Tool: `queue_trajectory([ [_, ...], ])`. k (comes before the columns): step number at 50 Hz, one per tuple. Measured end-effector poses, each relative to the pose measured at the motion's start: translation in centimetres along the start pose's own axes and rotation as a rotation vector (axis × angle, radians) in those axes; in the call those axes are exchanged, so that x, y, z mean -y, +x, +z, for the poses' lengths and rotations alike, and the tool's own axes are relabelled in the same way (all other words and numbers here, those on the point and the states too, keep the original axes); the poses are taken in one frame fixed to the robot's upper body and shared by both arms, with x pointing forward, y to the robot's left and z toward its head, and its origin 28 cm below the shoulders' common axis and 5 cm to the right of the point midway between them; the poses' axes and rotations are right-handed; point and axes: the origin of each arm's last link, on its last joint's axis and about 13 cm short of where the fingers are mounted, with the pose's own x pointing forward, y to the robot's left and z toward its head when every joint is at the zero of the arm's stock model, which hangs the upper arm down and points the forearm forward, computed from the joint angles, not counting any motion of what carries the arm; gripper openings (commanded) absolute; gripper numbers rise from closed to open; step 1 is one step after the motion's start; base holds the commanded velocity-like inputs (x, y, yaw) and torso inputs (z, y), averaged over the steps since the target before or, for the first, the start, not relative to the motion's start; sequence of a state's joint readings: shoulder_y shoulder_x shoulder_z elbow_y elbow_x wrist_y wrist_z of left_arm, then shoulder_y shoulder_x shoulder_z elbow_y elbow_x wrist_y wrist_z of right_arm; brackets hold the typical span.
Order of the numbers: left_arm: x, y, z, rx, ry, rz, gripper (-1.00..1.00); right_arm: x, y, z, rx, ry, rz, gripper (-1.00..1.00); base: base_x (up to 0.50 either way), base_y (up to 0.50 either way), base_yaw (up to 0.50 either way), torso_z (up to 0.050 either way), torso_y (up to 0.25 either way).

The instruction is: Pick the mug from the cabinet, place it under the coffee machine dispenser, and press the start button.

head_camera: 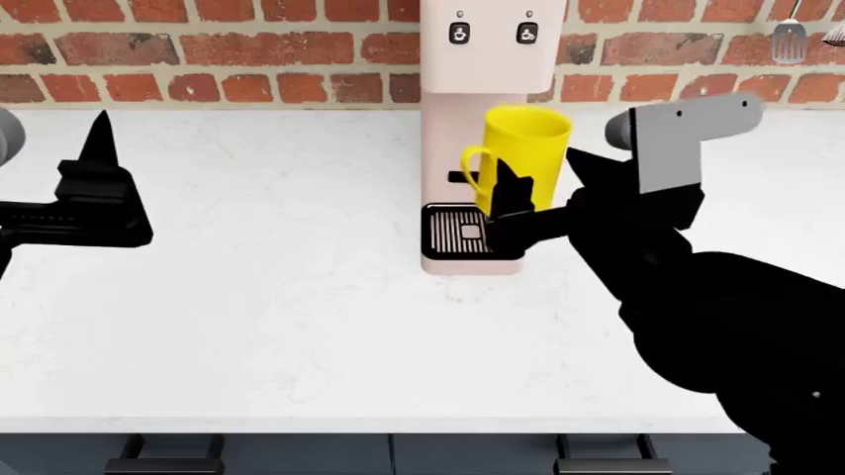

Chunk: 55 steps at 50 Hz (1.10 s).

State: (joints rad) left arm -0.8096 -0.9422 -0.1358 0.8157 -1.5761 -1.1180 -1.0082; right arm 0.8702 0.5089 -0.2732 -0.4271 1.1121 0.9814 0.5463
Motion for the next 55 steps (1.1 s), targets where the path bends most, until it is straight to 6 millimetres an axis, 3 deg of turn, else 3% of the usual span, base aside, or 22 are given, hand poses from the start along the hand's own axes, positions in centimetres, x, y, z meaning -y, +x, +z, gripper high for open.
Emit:
queue_trajectory([
  [36,0.0,-0.2,0.1,0.001,-0.002,0.004,1.00,0.3,3.9,-3.9,-0.034,0.020,0.039,-1.00,0.00,0.00,0.00,0.000,0.000],
  [55,0.0,-0.3,0.1,0.001,-0.002,0.003,1.00,0.7,5.7,-4.8,-0.043,0.021,0.052,-1.00,0.00,0.00,0.00,0.000,0.000],
])
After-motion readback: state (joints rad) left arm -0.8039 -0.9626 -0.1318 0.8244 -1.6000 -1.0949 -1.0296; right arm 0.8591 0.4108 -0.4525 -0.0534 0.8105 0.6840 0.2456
